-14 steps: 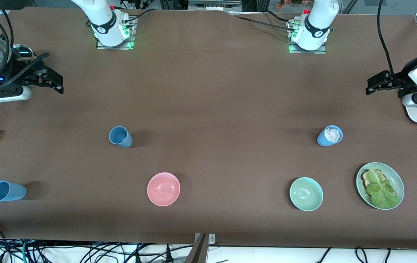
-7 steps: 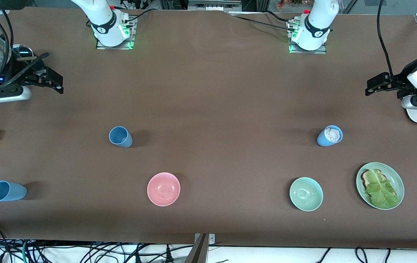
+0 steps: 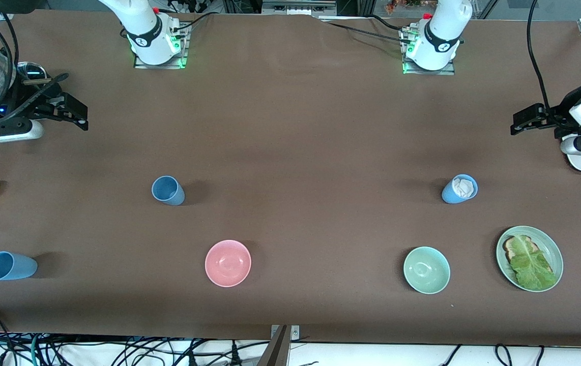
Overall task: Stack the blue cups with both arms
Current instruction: 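Reach the left gripper down to the blue cup holding tissue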
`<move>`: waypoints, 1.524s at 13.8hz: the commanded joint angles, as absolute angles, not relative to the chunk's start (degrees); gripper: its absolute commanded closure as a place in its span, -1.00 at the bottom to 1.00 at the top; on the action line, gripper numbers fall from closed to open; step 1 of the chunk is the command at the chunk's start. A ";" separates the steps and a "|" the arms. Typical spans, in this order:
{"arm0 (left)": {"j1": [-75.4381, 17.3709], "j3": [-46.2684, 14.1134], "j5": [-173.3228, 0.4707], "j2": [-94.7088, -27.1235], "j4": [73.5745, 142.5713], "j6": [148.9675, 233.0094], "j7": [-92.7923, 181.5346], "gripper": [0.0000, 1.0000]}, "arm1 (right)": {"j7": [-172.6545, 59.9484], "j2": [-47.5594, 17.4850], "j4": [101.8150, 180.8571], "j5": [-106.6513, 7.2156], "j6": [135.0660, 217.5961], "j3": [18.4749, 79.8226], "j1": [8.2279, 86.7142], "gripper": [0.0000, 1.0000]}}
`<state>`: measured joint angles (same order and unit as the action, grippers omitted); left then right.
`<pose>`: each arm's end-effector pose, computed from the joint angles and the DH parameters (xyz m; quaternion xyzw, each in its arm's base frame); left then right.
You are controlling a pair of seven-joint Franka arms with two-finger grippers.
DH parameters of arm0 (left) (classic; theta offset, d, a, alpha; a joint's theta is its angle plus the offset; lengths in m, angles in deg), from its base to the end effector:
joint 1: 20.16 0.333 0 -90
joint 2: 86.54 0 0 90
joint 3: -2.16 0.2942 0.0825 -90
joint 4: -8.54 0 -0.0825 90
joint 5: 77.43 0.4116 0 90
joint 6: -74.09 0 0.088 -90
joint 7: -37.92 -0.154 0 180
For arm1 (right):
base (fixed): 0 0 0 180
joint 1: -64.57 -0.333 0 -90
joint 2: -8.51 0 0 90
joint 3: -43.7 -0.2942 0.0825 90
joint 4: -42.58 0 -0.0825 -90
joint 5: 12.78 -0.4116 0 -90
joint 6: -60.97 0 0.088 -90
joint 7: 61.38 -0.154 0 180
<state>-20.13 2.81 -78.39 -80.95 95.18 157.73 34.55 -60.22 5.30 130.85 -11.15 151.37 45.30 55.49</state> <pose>0.5893 0.0040 0.5188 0.9969 -0.0237 -0.0746 0.0105 0.5930 0.0738 0.5384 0.9970 0.0756 -0.0086 0.0155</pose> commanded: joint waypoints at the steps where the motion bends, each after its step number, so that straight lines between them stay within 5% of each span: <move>1: -17.97 3.04 -78.66 -81.00 93.88 155.92 33.09 -1.00 | -59.10 6.05 130.29 -11.03 150.10 45.19 55.69 -1.00; 5: -14.81 3.04 -77.27 -80.57 94.32 156.00 29.59 -1.00 | -59.10 6.23 130.38 -11.38 149.74 45.37 55.69 -1.00; 14: -13.22 2.78 -76.03 -63.61 95.28 172.33 25.88 -1.00 | -59.19 6.32 130.56 -12.17 149.66 45.28 55.69 -1.00; 21: -13.48 0.67 -76.12 -64.56 107.92 184.46 26.58 -1.00 | -59.10 6.14 130.56 -11.91 149.92 45.28 55.69 -1.00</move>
<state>-13.41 1.86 -77.16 -61.60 102.74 181.26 27.18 -60.20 5.43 130.62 -11.20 150.60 45.28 55.48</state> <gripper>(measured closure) 0.000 0.000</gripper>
